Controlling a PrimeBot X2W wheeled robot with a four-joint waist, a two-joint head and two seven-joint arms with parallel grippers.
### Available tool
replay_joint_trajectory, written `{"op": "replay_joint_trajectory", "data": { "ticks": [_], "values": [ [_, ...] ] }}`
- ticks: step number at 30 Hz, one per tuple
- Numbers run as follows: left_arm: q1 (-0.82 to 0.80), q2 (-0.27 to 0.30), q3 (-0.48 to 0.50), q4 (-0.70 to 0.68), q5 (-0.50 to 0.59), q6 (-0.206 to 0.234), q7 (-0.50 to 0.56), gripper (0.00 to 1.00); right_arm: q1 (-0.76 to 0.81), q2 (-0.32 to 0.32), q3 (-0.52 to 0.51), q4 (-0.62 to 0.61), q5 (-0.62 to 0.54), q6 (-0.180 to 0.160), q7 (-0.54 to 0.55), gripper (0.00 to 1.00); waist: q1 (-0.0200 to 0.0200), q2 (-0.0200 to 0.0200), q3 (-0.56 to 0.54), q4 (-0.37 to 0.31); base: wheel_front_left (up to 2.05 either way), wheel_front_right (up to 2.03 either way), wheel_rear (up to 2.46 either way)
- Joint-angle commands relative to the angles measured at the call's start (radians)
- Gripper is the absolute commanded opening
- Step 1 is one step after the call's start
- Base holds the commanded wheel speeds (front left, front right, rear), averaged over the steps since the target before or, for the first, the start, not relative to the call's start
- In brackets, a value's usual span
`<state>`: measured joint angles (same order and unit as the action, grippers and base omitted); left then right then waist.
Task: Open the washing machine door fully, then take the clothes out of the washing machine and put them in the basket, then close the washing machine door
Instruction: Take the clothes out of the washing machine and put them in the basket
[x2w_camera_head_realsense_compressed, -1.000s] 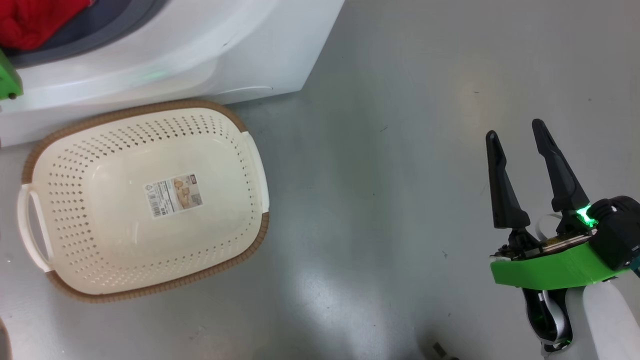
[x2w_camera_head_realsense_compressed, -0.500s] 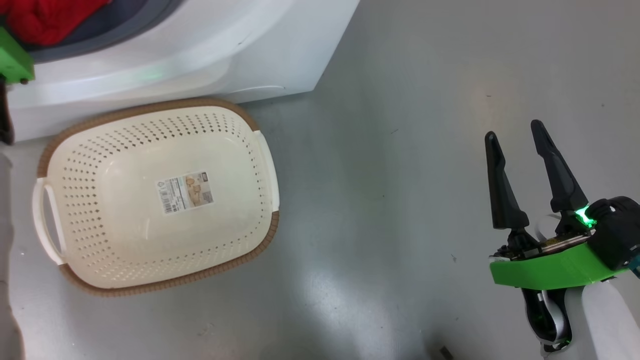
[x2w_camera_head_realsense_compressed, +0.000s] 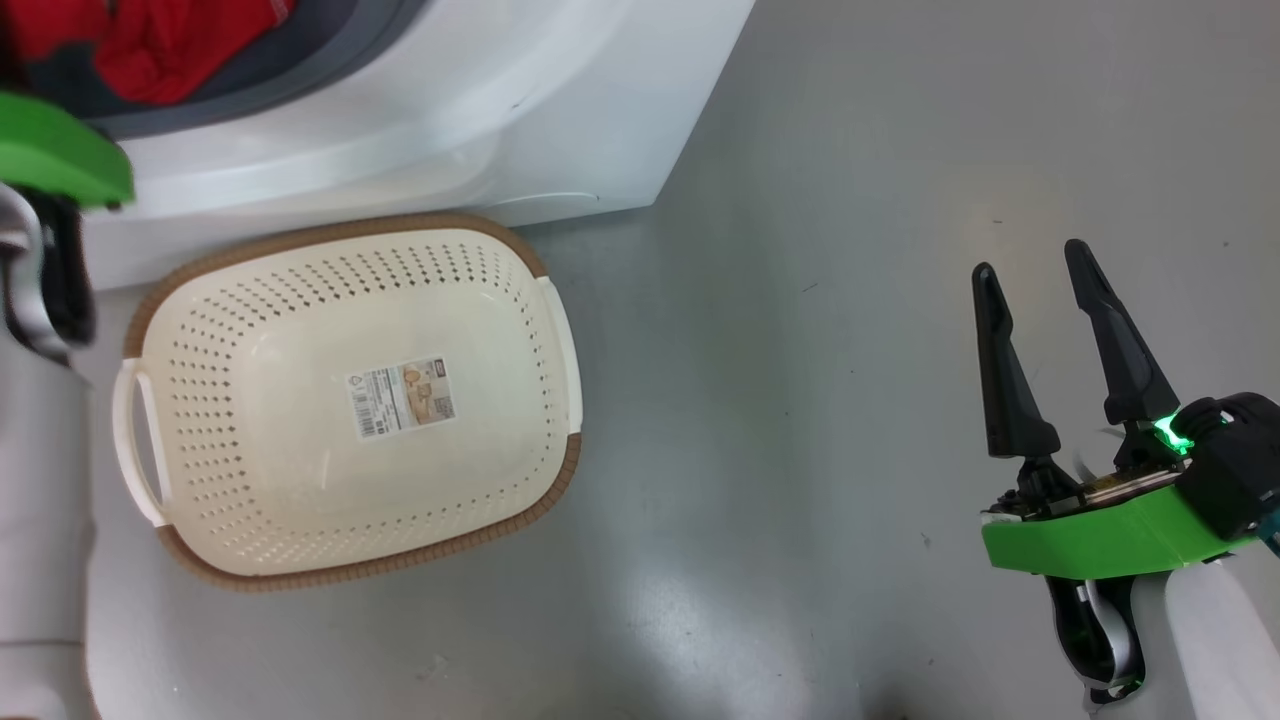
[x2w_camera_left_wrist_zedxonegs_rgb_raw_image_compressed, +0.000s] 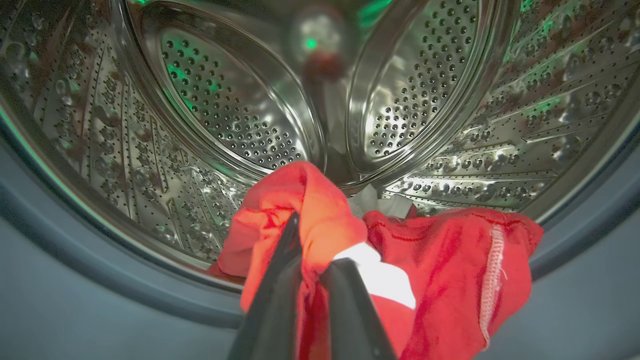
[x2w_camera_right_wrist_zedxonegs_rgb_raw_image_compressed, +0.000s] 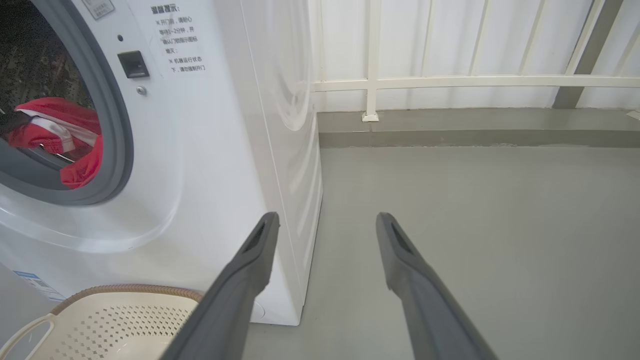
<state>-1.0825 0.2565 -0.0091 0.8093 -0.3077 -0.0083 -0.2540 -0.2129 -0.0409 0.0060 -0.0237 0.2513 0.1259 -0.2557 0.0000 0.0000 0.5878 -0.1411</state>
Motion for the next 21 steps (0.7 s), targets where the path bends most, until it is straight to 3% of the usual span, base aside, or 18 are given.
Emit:
{"op": "replay_joint_trajectory", "data": {
  "ticks": [1,10,21],
  "values": [
    [0.057,0.032,0.031,-0.074,0.006,0.004,-0.008,0.0,-0.002,-0.009,0.014,-0.022,-0.011,0.005,-0.006,1.0,0.0,0.0,-0.011,0.003,0.0,0.0,0.0],
    [0.213,-0.011,0.05,-0.252,0.002,-0.002,-0.008,0.0,0.009,-0.009,0.005,-0.022,-0.009,0.005,-0.006,1.0,0.0,0.0,-0.047,0.017,0.0,0.0,0.0],
    [0.391,-0.038,0.049,-0.355,-0.023,-0.012,0.0,0.0,0.028,-0.009,-0.003,-0.016,-0.007,0.005,-0.006,1.0,0.0,0.0,-0.129,0.034,0.0,0.0,0.0]
  ]
}}
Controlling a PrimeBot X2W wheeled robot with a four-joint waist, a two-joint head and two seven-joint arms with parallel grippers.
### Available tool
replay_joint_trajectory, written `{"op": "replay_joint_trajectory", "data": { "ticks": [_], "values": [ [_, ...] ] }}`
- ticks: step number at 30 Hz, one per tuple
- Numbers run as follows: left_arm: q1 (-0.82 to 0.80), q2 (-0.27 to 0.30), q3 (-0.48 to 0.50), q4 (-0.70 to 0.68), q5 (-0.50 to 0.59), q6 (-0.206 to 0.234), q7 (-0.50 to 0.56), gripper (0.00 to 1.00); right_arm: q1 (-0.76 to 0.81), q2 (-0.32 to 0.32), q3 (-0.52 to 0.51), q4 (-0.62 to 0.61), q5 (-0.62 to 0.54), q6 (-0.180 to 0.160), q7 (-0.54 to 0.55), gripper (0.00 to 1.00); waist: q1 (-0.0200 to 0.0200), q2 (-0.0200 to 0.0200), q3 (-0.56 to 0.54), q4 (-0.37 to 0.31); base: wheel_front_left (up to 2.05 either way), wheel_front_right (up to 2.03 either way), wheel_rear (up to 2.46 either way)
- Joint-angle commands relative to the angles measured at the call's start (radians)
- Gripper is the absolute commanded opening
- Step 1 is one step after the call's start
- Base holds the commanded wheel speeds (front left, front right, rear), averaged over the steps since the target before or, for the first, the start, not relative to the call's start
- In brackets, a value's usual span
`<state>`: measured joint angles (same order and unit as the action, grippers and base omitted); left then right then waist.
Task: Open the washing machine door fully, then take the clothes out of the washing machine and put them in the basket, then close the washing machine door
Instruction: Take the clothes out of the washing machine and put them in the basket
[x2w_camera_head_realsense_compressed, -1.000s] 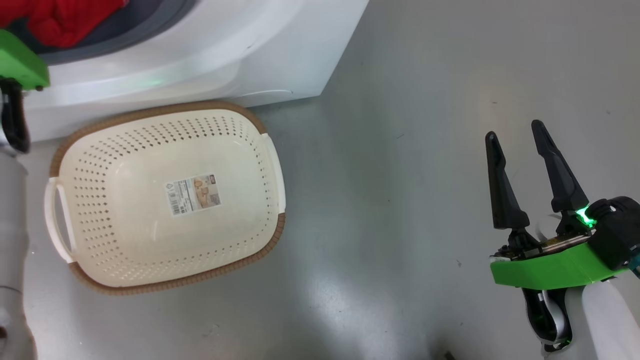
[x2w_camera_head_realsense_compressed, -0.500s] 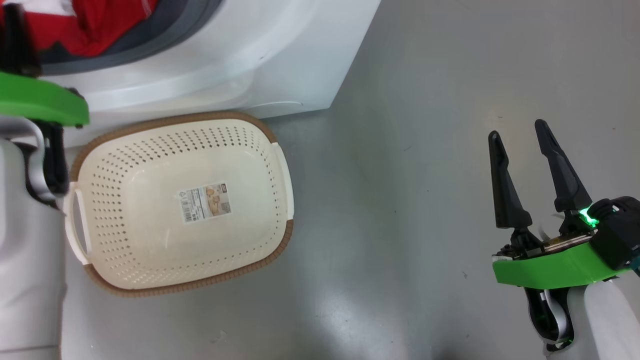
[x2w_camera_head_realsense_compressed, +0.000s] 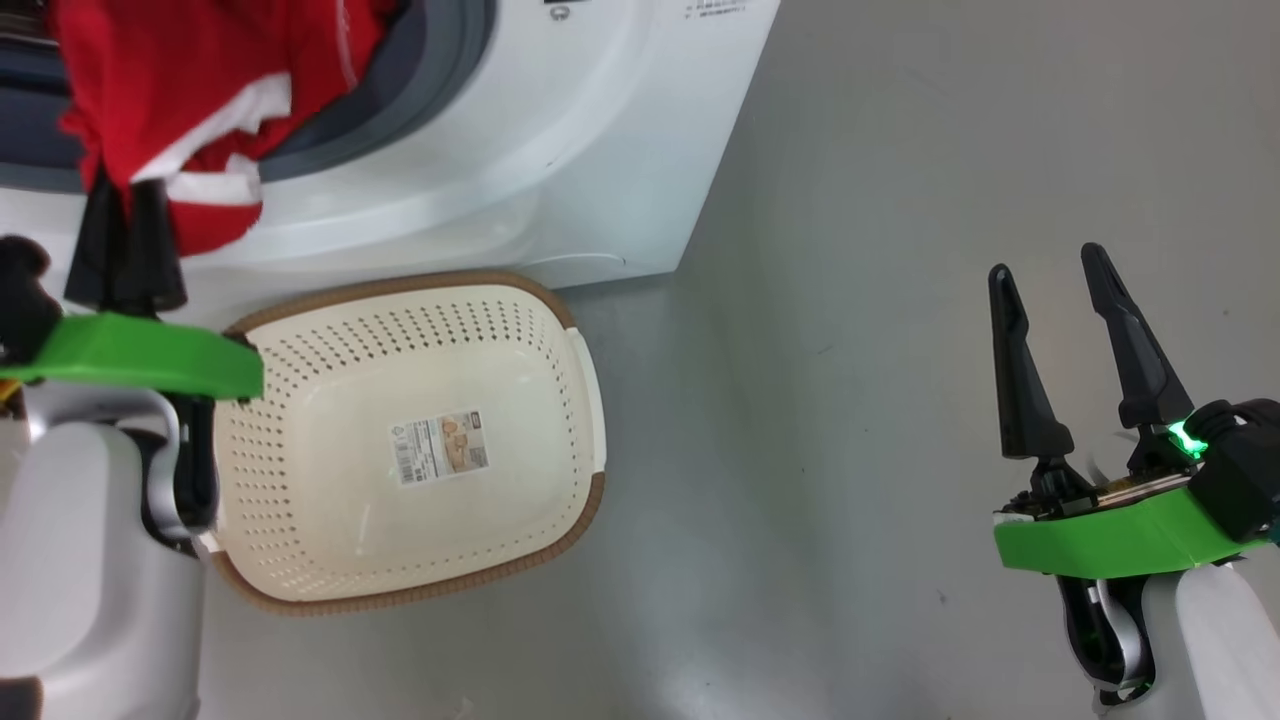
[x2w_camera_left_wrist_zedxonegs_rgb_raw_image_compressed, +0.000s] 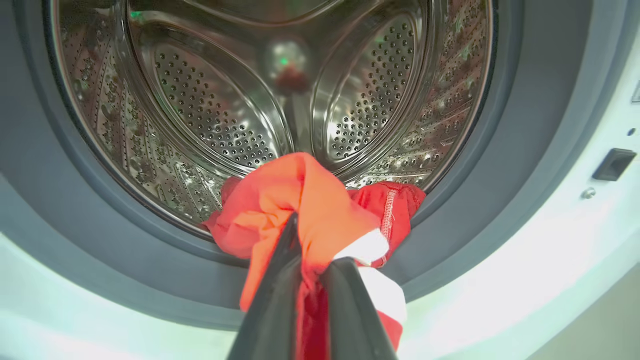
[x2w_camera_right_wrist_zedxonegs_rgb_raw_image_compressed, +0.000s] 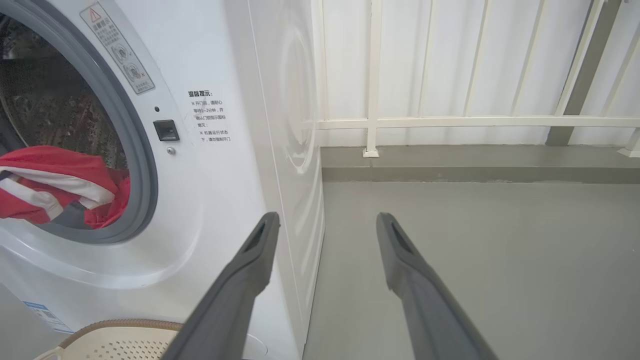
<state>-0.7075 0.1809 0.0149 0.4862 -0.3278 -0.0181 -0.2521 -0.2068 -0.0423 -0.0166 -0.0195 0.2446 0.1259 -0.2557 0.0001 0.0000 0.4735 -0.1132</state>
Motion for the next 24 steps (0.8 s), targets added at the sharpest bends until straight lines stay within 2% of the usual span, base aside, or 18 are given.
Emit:
{"op": "replay_joint_trajectory", "data": {
  "ticks": [1,24],
  "values": [
    [0.029,0.037,0.023,-0.042,-0.004,-0.002,0.0,0.0,0.024,-0.008,0.019,-0.02,0.0,0.005,-0.006,1.0,-0.0001,0.0,-0.02,0.007,0.0,0.0,0.0],
    [0.325,-0.031,-0.062,-0.434,0.017,0.039,0.024,0.0,0.085,-0.008,-0.008,-0.019,0.008,0.005,-0.006,1.0,-0.0001,0.0,-0.16,0.048,0.0,0.0,0.0]
  ]
}}
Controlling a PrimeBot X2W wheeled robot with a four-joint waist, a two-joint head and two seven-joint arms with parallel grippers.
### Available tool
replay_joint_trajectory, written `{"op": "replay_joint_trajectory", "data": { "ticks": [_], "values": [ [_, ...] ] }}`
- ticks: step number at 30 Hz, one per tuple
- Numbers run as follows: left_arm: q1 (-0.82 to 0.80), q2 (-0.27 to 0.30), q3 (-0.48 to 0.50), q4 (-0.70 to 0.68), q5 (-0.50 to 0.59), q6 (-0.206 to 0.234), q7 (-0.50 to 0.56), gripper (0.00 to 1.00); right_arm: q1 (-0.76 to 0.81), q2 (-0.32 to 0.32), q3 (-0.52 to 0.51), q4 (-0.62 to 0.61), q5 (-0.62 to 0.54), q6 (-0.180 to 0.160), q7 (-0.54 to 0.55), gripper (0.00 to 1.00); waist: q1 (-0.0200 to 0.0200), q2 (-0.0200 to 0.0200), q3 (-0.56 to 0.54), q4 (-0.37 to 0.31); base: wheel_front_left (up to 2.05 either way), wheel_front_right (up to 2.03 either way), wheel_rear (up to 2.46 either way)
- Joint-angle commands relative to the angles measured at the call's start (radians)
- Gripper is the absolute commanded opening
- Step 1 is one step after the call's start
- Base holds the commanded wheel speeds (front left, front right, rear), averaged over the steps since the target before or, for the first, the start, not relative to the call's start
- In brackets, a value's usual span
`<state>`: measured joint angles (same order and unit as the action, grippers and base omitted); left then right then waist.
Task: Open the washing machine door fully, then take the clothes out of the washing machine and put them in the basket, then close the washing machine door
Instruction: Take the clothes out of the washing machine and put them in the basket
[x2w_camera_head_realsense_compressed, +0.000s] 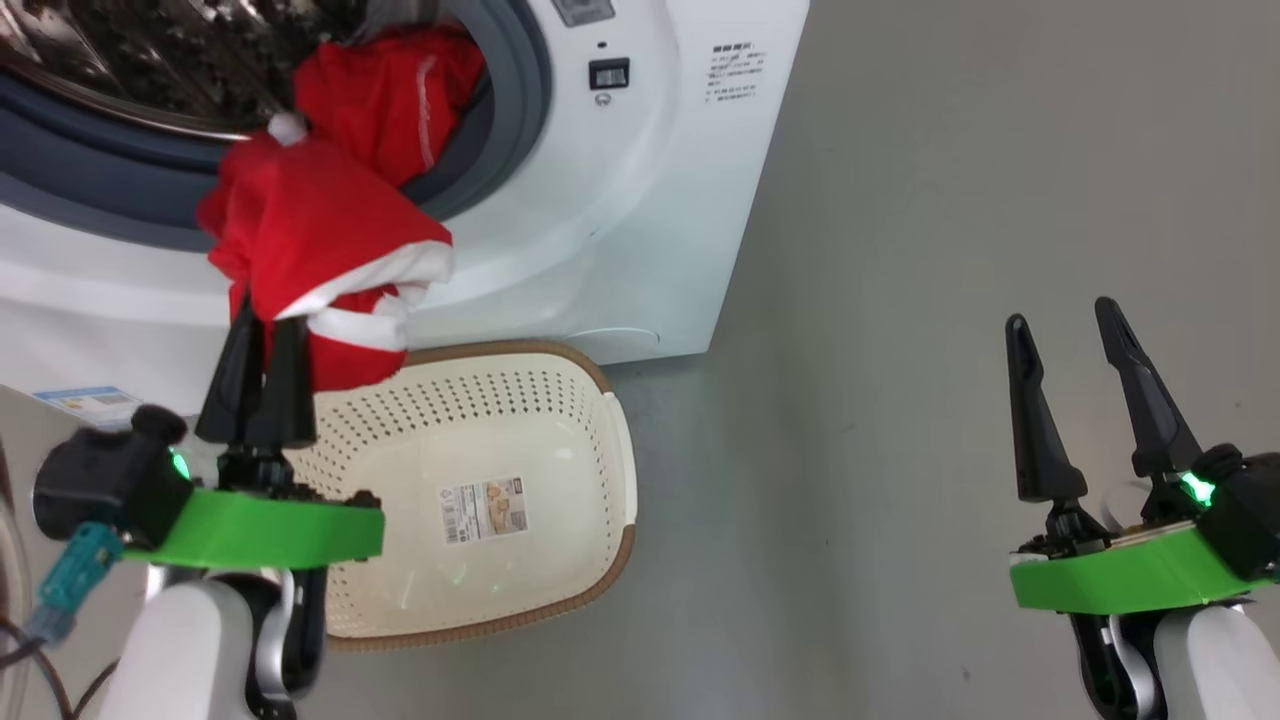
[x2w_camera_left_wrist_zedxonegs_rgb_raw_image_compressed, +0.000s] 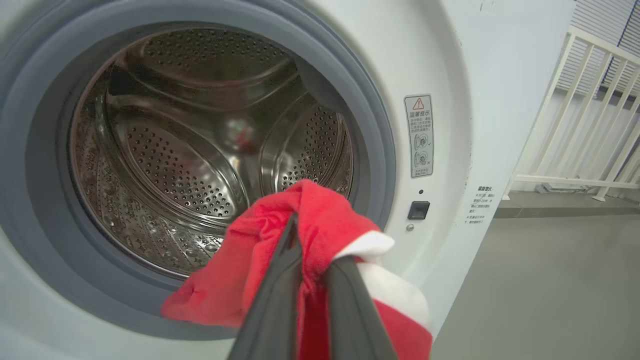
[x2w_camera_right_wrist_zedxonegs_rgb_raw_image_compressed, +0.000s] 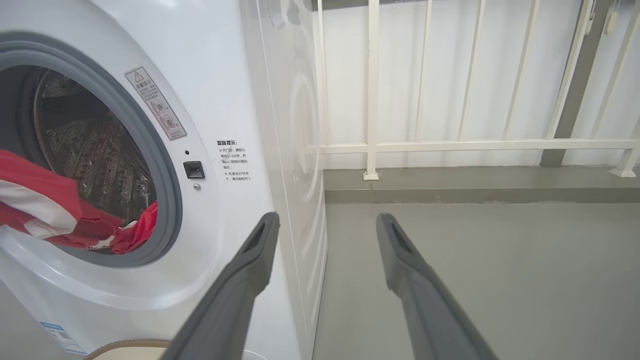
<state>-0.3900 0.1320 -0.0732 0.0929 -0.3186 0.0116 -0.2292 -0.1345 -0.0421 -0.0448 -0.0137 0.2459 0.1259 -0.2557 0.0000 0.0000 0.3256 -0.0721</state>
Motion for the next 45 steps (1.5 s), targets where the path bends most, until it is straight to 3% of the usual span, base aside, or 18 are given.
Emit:
{"op": "replay_joint_trajectory", "data": {
  "ticks": [1,17,23,34,45],
  "values": [
    [0.017,0.016,0.022,-0.06,0.009,0.012,0.007,0.0,0.015,-0.008,0.017,-0.026,0.007,0.005,-0.006,1.0,0.0,0.0,-0.017,0.009,0.0,0.0,0.0],
    [0.11,0.005,-0.014,-0.283,0.018,0.049,0.061,0.0,0.034,-0.008,0.012,-0.035,0.008,0.005,-0.006,1.0,0.0,0.0,-0.045,0.029,0.0,0.0,0.0],
    [0.125,0.005,-0.021,-0.277,0.008,0.055,0.094,0.0,0.037,-0.008,0.019,-0.035,0.008,0.005,-0.006,1.0,0.0,0.0,-0.045,0.024,0.0,0.0,0.0],
    [0.109,-0.03,-0.034,-0.026,-0.083,0.026,0.092,0.0,0.033,-0.008,0.019,-0.027,0.007,0.005,-0.006,1.0,0.0,0.0,-0.026,0.007,0.0,0.0,0.0],
    [-0.026,-0.048,-0.061,0.402,-0.114,-0.007,0.063,0.0,0.019,-0.008,0.04,-0.021,0.0,0.005,-0.006,1.0,0.0,0.0,0.014,-0.011,0.0,0.0,0.0]
  ]
}}
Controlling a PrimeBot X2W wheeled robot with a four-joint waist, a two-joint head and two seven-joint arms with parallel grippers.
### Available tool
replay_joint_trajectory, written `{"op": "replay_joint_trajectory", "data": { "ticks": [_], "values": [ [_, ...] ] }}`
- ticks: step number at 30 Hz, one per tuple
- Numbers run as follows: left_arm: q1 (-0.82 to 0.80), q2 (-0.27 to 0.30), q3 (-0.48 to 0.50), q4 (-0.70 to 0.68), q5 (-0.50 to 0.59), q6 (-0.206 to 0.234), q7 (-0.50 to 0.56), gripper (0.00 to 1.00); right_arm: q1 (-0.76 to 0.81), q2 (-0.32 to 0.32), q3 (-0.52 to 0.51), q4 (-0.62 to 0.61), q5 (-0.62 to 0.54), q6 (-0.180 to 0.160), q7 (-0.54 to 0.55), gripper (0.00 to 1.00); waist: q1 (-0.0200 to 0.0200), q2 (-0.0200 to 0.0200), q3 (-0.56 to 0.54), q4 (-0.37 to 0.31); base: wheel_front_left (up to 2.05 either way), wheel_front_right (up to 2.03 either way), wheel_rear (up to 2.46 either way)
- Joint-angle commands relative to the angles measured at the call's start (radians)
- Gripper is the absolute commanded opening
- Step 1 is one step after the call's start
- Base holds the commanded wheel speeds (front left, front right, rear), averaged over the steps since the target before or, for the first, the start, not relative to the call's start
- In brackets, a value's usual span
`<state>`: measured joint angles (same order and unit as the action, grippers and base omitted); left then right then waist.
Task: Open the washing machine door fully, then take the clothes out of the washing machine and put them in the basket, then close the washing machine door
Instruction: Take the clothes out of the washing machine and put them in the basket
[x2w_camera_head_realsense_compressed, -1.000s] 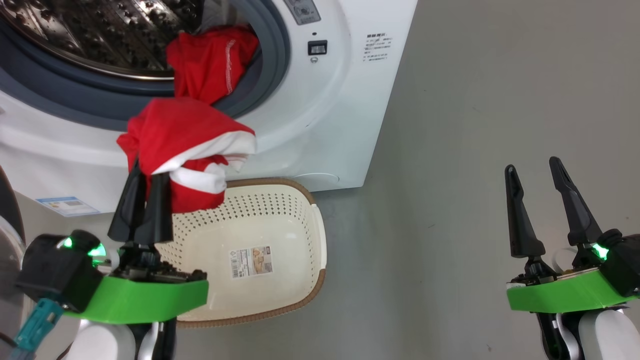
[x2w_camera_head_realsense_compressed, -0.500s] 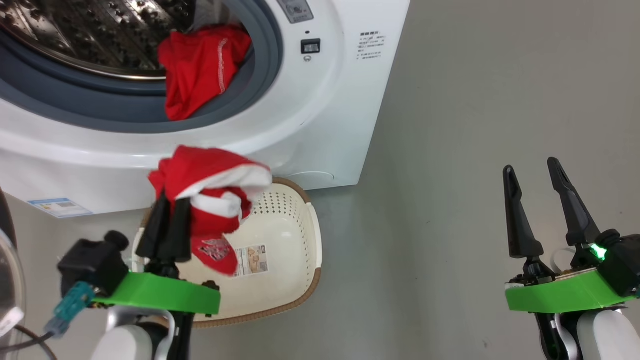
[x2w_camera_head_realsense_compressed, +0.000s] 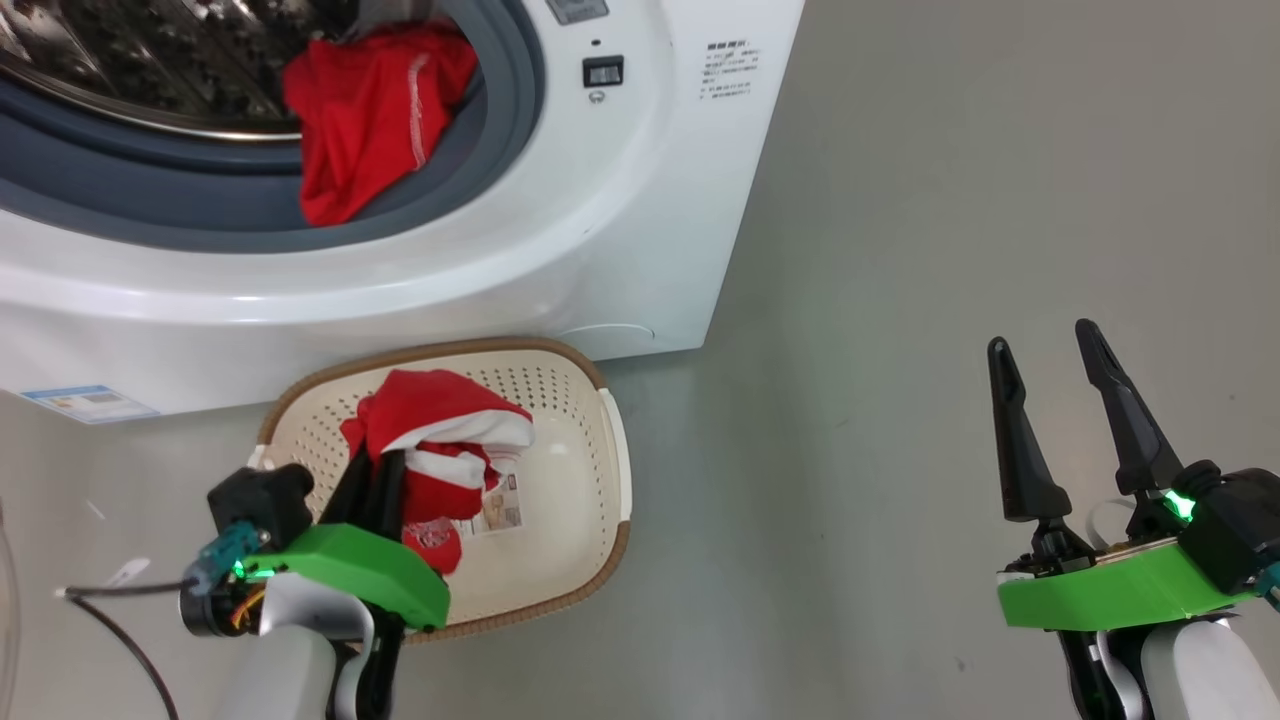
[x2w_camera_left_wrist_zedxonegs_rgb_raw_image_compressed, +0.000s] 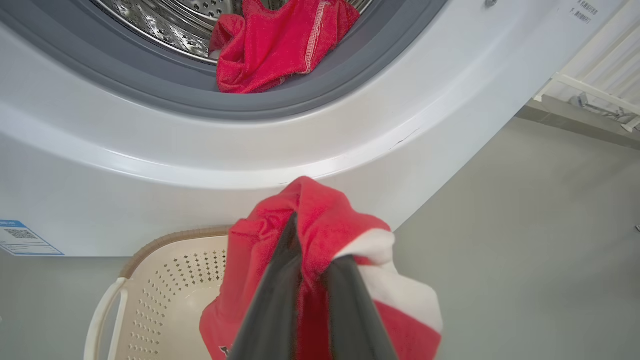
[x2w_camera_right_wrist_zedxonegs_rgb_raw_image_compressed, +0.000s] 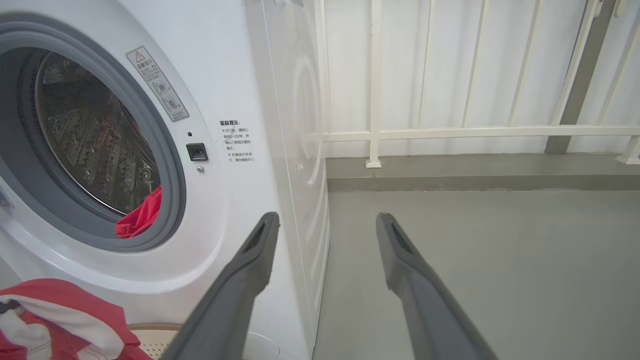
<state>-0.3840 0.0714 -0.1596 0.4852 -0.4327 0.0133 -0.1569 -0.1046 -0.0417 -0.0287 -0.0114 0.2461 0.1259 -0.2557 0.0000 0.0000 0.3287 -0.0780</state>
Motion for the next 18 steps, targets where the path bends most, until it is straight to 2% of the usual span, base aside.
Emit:
{"op": "replay_joint_trajectory", "data": {
  "ticks": [1,2,5,6,10,18],
  "values": [
    [-0.048,0.012,0.024,0.048,-0.001,-0.01,-0.007,0.0,-0.013,-0.008,0.025,-0.024,0.0,0.005,-0.006,1.0,0.0,0.0,0.018,-0.007,0.0,0.0,0.0],
    [-0.048,0.012,0.024,0.048,-0.001,-0.01,-0.007,0.0,-0.013,-0.008,0.025,-0.024,0.0,0.005,-0.006,1.0,0.0,0.0,0.018,-0.007,0.0,0.0,0.0],
    [-0.115,0.013,0.017,0.195,-0.003,-0.024,-0.005,0.0,-0.023,-0.008,0.026,-0.025,0.003,0.005,-0.006,1.0,0.0,0.0,0.044,-0.014,0.0,0.0,0.0],
    [-0.115,0.013,0.017,0.195,-0.003,-0.024,-0.005,0.0,-0.023,-0.008,0.026,-0.025,0.003,0.005,-0.006,1.0,0.0,0.0,0.044,-0.014,0.0,0.0,0.0],
    [-0.178,0.006,0.014,0.337,-0.022,-0.042,0.005,0.0,-0.036,-0.008,0.033,-0.023,0.006,0.005,-0.006,1.0,0.0,0.0,0.067,-0.022,0.0,0.0,0.0],
    [-0.301,-0.004,-0.011,0.579,-0.028,-0.052,0.044,0.0,-0.063,-0.008,0.044,-0.016,0.01,0.005,-0.006,1.0,0.0,0.0,0.117,-0.044,0.0,0.0,0.0]
  ]
}}
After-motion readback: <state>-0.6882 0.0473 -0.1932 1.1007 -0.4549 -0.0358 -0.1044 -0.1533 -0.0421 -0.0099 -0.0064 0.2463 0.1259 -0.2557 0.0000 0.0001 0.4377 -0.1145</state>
